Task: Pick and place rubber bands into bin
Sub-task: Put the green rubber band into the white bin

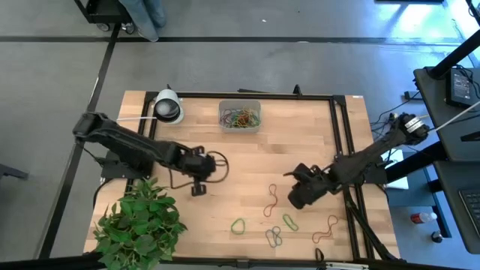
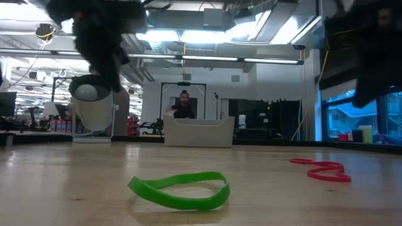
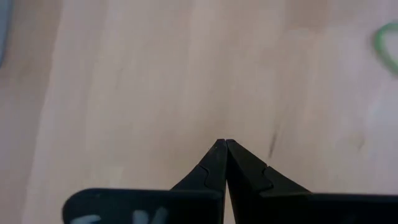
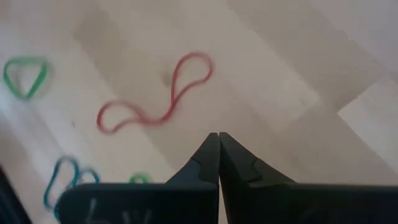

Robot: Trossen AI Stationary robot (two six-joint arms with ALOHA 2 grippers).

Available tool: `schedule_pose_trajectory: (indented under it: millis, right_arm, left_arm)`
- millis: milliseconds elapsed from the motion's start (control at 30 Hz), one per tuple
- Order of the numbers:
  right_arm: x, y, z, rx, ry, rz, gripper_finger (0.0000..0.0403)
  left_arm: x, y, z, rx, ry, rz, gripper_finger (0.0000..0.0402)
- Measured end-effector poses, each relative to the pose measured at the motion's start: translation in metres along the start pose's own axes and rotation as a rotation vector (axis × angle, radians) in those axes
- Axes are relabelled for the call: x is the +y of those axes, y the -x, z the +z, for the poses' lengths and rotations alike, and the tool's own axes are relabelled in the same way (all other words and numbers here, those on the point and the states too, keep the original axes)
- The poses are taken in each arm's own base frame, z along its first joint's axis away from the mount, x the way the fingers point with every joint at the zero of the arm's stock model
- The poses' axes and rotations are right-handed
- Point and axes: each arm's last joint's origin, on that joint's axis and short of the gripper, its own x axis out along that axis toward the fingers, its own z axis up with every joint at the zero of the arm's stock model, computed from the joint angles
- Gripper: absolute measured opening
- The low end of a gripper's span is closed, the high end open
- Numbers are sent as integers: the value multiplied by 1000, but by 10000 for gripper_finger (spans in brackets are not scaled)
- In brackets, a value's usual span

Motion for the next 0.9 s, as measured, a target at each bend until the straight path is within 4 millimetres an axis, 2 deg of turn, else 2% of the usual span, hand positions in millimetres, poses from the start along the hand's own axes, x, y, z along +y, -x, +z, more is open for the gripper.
schedule_pose_trajectory:
  millis: [167, 433, 700, 900]
  right_arm:
    - [0, 5, -11, 17, 82, -2, 2]
    - [-2, 10, -20, 39, 197, -21, 2]
    - [-1, 16, -39, 57, 326, -17, 2]
    - [0, 22, -53, 41, 363, -9, 2]
  left_arm:
    - [-26, -14, 30, 0, -46, -17, 4]
    - [-65, -34, 65, -10, -92, -48, 4]
    - [-95, -58, 89, -26, -103, -71, 4]
    - [-109, -77, 94, 9, -75, -98, 4]
